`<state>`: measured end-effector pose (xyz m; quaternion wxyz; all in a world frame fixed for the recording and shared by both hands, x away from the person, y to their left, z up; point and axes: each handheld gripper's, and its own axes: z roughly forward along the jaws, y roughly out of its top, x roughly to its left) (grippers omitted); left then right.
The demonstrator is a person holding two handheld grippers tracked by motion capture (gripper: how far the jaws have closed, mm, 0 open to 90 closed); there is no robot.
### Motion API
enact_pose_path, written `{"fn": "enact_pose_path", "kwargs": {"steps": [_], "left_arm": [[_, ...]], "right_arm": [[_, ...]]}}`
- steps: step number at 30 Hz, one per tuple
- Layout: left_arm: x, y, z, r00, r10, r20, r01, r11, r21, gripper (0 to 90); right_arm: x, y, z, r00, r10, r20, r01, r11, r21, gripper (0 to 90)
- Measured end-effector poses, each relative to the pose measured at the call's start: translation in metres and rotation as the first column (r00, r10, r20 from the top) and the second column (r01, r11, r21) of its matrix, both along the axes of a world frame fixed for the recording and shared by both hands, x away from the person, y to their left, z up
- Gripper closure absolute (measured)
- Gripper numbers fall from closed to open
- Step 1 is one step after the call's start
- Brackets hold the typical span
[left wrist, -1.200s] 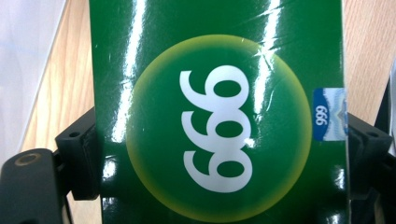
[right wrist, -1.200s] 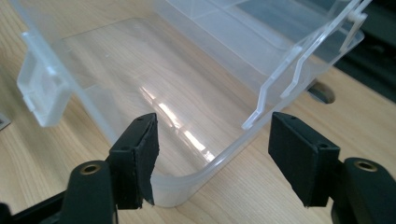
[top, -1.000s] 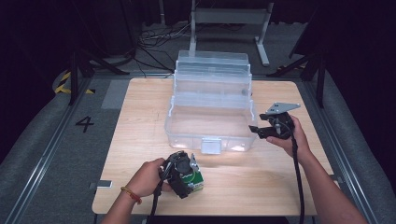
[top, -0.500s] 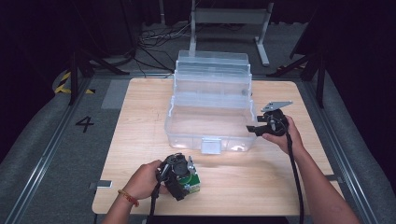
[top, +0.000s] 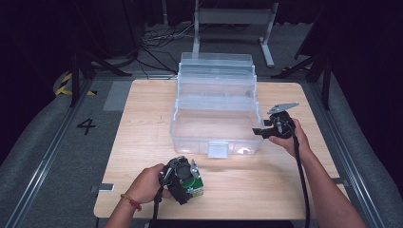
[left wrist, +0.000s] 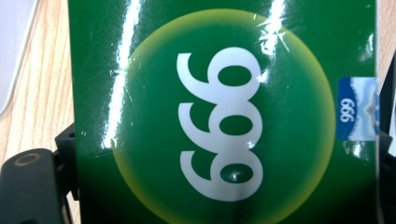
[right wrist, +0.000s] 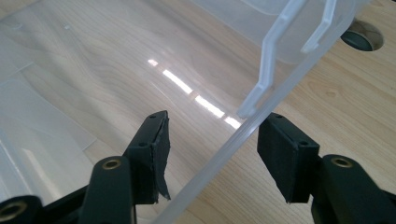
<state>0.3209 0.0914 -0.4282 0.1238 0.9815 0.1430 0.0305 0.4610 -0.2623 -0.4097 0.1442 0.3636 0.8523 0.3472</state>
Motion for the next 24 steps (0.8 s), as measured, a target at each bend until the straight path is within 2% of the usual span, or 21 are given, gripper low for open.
{"fn": "enact_pose_path", "kwargs": {"steps": [5,10,24], "left_arm": [[0.001,0.0,-0.002,1.0,-0.007,-0.004,0.007,1.0,-0.006,13.6],[0.001,0.0,-0.002,0.9999,-0.012,-0.003,0.012,0.9999,-0.003,13.5],[0.0,-0.001,-0.001,1.0,-0.008,0.002,0.008,0.9999,0.012,13.1]], "right_arm": [[-0.005,0.003,0.0,0.9995,-0.018,0.028,0.018,1.0,-0.02,47.3],[-0.01,0.002,0.0,0.9994,-0.021,0.028,0.021,1.0,-0.007,47.1],[-0.034,0.01,0.001,0.9993,-0.025,0.028,0.026,0.999,-0.028,46.6]]}}
